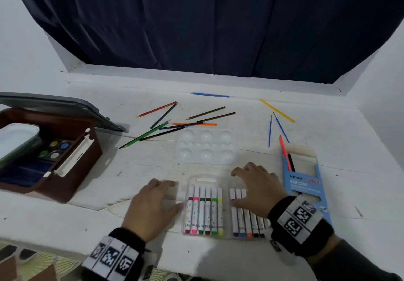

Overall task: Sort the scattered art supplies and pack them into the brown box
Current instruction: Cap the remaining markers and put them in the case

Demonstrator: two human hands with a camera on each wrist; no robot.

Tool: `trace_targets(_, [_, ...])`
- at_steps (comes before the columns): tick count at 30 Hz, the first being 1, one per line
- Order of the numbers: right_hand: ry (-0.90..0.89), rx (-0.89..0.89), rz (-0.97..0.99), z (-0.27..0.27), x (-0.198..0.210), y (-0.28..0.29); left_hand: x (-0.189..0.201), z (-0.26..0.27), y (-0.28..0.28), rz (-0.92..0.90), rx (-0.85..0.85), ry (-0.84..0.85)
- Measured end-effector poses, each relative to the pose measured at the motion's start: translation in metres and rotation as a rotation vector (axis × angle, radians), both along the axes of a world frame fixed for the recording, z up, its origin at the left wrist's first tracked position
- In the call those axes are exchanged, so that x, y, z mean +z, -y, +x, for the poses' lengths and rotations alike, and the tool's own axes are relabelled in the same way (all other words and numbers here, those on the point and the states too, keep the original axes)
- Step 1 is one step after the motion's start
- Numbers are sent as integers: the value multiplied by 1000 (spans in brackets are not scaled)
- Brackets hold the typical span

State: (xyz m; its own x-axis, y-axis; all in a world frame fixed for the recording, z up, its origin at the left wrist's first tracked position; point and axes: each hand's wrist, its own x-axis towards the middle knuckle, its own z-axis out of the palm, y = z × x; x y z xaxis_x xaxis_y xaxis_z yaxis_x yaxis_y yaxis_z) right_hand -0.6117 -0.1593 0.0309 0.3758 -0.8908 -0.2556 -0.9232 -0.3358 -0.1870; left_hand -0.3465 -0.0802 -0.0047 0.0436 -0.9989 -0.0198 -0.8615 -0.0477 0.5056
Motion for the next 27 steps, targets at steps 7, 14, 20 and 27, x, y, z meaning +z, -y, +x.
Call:
trace_targets(7, [-78,-74,115,-18,-5,12,-5,17,-18,91,25,-139])
trace_targets(14, [-43,-94,109,-5,-10,16,-11,-14,-26,97,-52,-194])
trace_targets(20, [-17,-72,120,15,-11,14,-7,5,-26,85,33,-253])
trace_targets(27, [-18,5,87,65,-14,3,30,33,-5,-149,72,-308])
